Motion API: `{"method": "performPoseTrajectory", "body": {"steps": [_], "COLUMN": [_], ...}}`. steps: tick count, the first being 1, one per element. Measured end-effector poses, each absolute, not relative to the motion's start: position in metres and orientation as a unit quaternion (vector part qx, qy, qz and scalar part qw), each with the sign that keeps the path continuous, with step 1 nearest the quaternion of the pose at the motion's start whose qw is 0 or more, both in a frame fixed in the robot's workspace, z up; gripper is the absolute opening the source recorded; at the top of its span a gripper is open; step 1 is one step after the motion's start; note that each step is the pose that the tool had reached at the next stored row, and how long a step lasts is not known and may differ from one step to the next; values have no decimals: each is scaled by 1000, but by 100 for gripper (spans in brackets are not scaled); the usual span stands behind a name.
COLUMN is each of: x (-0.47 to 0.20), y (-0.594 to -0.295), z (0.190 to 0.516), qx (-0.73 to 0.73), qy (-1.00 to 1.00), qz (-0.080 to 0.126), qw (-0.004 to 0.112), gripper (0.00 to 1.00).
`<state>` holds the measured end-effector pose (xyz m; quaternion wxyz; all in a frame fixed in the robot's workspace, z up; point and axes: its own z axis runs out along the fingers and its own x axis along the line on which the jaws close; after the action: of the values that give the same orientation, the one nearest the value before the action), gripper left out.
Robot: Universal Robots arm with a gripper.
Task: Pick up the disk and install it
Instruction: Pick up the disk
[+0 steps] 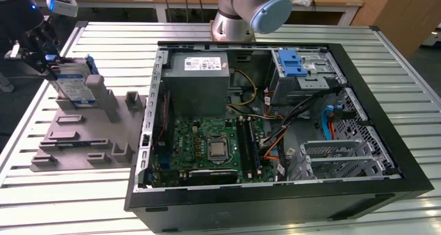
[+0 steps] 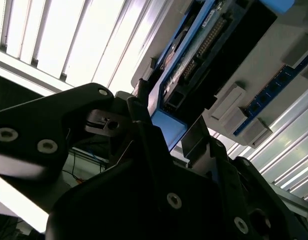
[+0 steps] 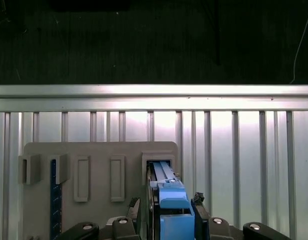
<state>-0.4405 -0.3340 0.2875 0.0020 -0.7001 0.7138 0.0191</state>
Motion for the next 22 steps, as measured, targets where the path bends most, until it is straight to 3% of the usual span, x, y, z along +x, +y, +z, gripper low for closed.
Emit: {"method": "performPoseTrajectory", "body": {"steps": [3, 4, 7, 8, 22], "x": [-440, -440, -440, -440, -440], "y": [-334, -334, -334, -334, -333], "z": [288, 288, 289, 289, 289], "qx": [-700, -700, -700, -700, -700], "qy": [714, 714, 714, 714, 714], "qz": [19, 19, 19, 18, 9], "qw": [2, 2, 2, 2, -8], "gripper": [50, 44, 42, 36, 36]}}
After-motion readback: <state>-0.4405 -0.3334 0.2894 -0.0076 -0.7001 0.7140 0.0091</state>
